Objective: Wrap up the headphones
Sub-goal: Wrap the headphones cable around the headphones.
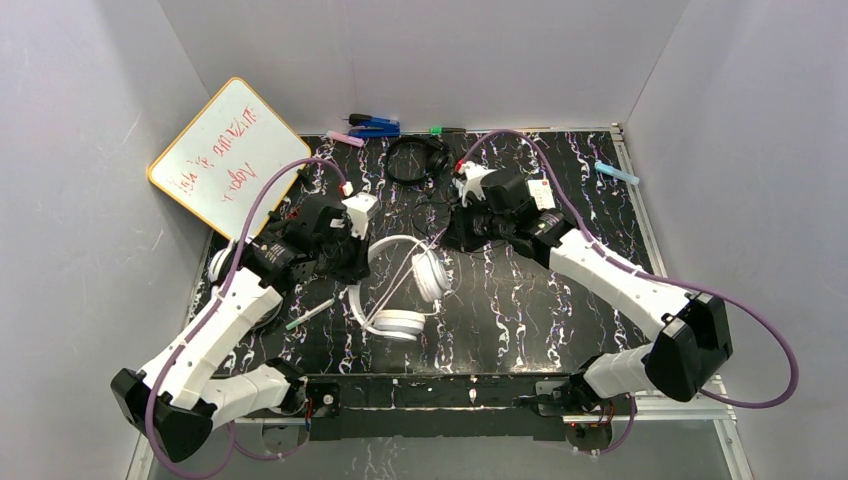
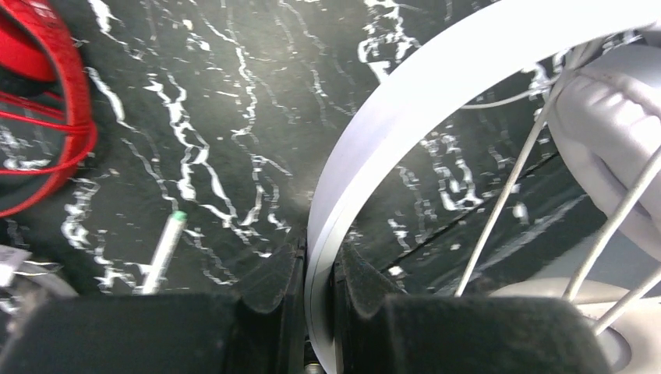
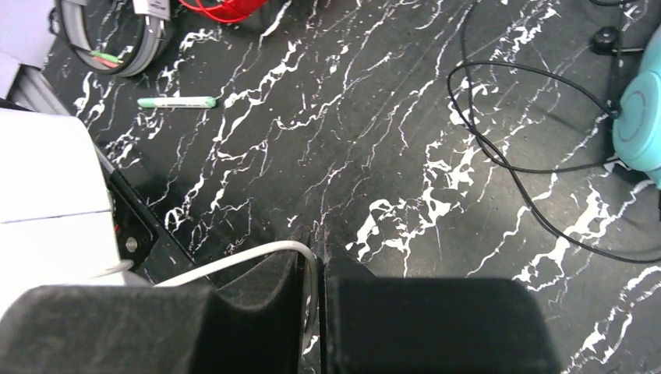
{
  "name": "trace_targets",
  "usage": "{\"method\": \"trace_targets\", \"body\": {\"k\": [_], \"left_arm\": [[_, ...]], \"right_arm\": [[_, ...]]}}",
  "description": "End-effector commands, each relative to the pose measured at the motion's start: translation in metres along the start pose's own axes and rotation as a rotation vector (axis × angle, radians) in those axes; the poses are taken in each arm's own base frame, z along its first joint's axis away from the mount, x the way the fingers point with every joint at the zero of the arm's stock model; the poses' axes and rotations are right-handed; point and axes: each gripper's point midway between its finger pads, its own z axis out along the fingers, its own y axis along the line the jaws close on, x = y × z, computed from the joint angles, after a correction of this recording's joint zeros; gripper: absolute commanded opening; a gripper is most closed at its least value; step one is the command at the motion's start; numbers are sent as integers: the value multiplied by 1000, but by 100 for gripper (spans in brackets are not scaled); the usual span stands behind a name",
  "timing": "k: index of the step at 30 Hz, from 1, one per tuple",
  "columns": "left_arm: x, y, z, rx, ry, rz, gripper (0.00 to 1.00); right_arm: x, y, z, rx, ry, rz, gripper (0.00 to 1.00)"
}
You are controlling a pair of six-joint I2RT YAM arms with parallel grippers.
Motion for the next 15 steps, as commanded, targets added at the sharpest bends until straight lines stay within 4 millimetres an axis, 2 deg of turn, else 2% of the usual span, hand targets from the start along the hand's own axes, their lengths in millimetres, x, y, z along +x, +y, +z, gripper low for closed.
{"method": "trace_targets", "body": {"k": [1,6,11,15], "left_arm": [[-32,-44,-25,193,-97,-146,0],[-63,-61,-35,249,-134,-324,0],[-91,-82,-57,363,-201,-431,0],[-104,-89,-73,403,-237,-471,0]], "right_arm": [[-12,13,-11,-114,-104,-37,16],[-3,13,-19,-150,-188,-61,16],[-4,18,-34,-188,-318,-89,16],[-7,18,-44,-195,-410,-99,16]]}}
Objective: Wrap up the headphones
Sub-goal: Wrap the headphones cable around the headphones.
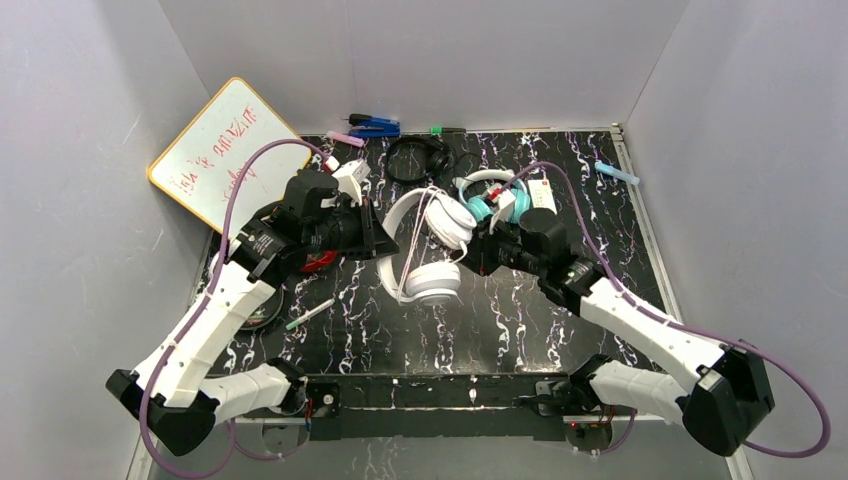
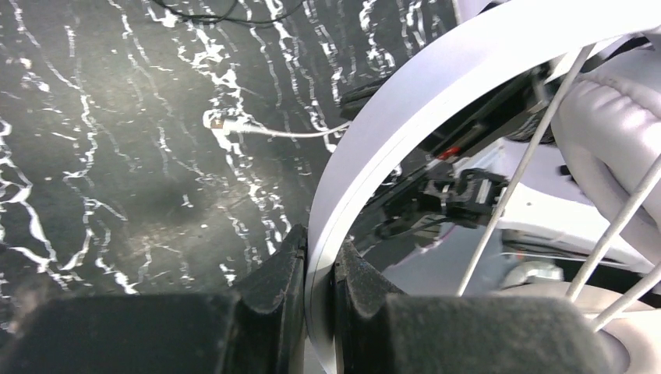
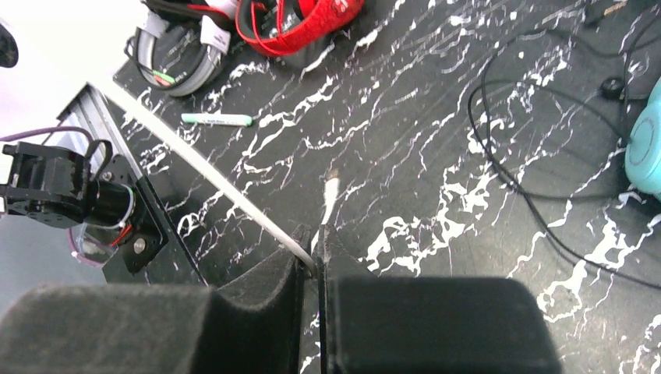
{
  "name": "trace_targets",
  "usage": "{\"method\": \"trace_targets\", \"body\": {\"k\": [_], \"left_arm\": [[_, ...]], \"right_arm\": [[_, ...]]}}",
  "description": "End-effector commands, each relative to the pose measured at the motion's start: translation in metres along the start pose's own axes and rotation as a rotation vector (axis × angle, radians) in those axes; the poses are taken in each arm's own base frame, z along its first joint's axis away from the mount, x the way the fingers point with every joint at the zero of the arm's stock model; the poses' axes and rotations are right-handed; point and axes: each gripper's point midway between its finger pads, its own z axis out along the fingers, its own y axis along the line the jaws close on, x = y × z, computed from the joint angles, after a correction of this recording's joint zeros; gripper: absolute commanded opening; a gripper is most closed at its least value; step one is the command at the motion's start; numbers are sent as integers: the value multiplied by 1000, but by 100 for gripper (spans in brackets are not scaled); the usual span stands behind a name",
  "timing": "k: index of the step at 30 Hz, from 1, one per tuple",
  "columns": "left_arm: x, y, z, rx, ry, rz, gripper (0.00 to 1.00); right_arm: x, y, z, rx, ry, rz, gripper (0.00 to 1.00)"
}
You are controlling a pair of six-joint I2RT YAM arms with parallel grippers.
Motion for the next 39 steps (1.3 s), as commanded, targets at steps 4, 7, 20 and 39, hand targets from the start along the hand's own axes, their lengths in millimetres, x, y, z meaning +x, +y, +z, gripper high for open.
{"method": "trace_targets", "body": {"k": [4,7,20,39], "left_arm": [[-27,-55,-31,184,-74,-102,0],[-28,-59,-33,199,-70,-121,0],[-41,-53,-41,128,-124,-157,0],[-52,-41,-36,22,-139,-181,0]], "right_arm": [[-38,9,-12,-39,-233,-62,16],[-40,8,-11,-33,-245,-68,16],[-39,7,-3,-59,-288,-49,21],[0,3,0,-102,-277,59,83]]}}
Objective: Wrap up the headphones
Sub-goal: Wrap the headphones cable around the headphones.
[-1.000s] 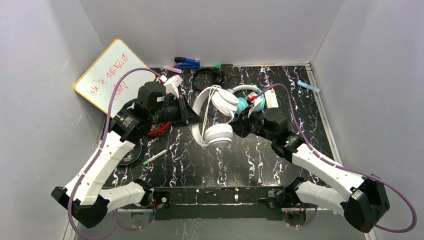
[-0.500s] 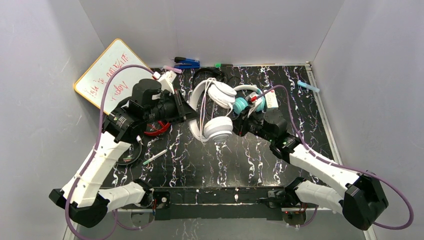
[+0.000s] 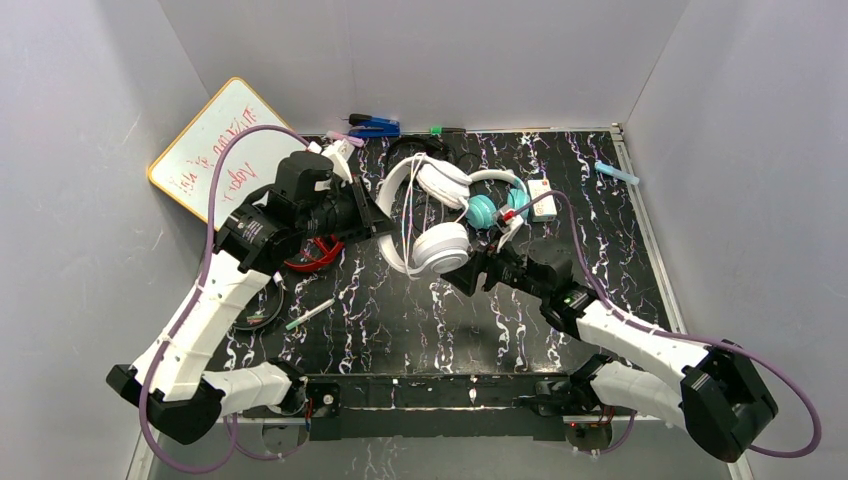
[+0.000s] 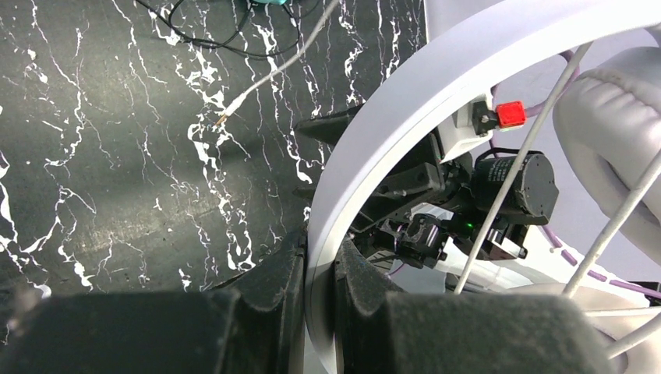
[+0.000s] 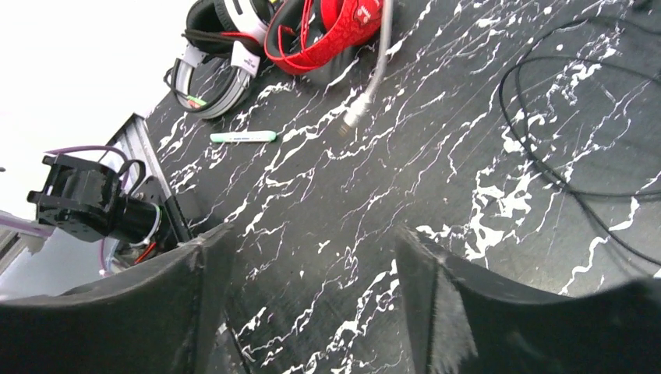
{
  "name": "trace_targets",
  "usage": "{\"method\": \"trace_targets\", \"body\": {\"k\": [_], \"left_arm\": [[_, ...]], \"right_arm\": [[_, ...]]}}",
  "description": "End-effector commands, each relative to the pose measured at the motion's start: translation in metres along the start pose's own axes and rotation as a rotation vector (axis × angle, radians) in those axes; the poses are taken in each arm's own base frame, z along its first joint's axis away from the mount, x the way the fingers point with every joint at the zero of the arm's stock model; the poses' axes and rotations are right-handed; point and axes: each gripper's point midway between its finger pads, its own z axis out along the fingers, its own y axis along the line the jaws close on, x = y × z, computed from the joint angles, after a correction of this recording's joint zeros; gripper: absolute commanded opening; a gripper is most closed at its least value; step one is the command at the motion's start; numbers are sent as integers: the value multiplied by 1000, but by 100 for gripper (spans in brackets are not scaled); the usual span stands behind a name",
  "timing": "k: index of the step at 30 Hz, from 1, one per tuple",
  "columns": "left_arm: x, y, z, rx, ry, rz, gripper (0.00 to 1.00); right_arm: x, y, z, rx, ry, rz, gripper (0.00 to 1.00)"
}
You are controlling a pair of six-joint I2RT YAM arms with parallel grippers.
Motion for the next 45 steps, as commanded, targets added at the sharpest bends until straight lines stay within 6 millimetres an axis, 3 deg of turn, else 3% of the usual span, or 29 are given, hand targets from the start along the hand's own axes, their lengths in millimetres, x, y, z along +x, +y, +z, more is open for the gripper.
{"method": "trace_targets", "body": {"k": [1,6,13,16,19,21,25,31,35,38,45], "left_arm": [[-10,-18,-16,54,-38,8,0],[-10,-18,-16,55,-40,7,0],[-10,-18,-17,53,-38,6,0],[-10,-18,-16,53,-36,5,0],[-10,-17,-17,50,-42,8,0],[-12,-15,-17,36,-53,9,0],[-12,-3,-13,-22,-54,14,0],[-15,17,-8,-122,-65,51,0],[-21,11,-8,-96,-98,26,0],[-25,8,-4,-94,-110,-3,0],[-27,20,14,-118,-144,-72,0]], "right_arm": [[-31,6,5,-14,-119,-15,87],[-51,-2,29,26,-139,29,96],[-75,-18,61,87,-205,75,83],[-84,-21,71,88,-231,78,61],[-84,-18,77,61,-222,74,20],[-78,-15,78,41,-193,72,1],[-58,-12,68,28,-133,86,1],[-32,-19,25,113,-108,111,1],[-5,-18,14,117,-25,168,1],[14,-5,13,56,51,223,1],[22,44,14,-29,67,229,1]]}}
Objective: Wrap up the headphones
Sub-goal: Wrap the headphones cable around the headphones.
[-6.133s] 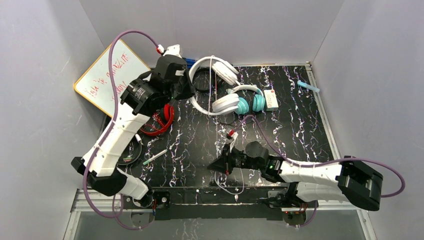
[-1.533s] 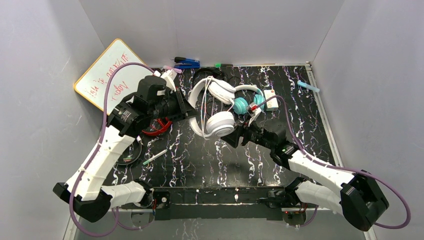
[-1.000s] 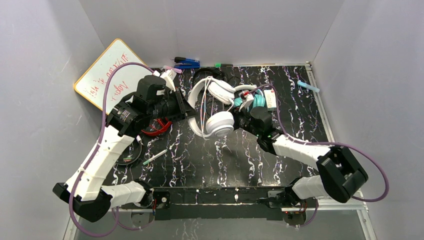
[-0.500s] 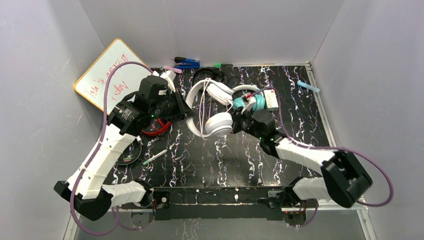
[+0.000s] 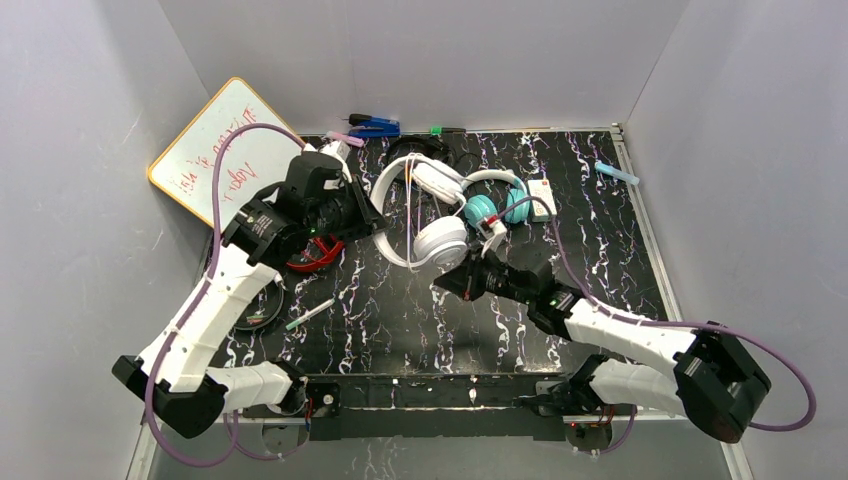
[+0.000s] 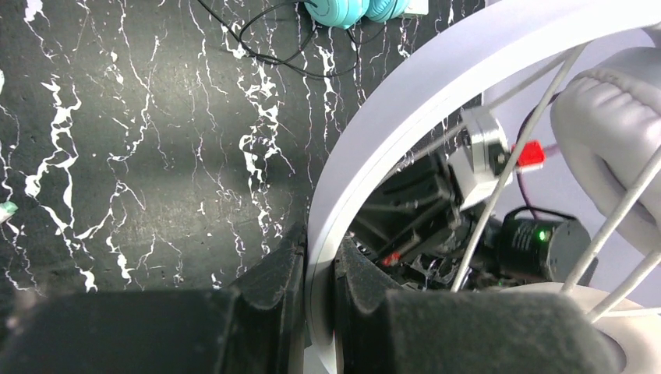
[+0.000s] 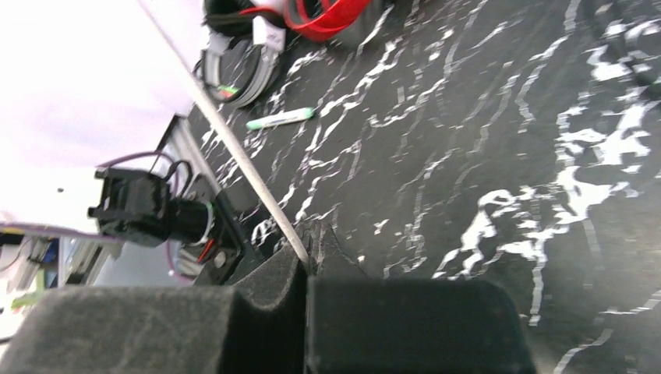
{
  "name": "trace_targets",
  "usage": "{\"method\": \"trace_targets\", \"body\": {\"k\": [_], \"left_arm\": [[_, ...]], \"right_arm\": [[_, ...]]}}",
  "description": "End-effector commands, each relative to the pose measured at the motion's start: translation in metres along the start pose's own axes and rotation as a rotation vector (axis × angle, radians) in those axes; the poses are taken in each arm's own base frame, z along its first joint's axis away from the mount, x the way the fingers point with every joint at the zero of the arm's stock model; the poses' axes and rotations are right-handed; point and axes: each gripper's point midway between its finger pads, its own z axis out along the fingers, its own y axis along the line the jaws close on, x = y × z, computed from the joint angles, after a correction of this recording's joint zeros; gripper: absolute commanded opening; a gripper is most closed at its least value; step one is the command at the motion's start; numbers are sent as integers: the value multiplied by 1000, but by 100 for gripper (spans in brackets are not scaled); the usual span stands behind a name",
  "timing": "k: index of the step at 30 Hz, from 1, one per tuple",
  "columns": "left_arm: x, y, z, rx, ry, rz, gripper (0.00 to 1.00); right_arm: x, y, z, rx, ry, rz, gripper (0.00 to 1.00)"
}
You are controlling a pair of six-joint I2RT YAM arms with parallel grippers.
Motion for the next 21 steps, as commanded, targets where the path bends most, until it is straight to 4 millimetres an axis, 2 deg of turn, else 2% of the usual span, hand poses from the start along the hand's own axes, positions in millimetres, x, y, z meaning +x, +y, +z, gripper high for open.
{"method": "trace_targets", "body": {"k": [1,7,13,21], "left_arm": [[-18,-5,6,23,-107,-76,0],[-24,22,23,-85,-186,-146,0],[-34,41,34,-180,-242,-199,0],[-32,63,54,-258,-278,-261,0]], "right_arm": [[6,33,-4,-67,8,13,1],[27,64,-5,-119,46,22,1],[43,84,-9,-136,40,37,1],[36,111,-5,-158,-1,42,1]]}}
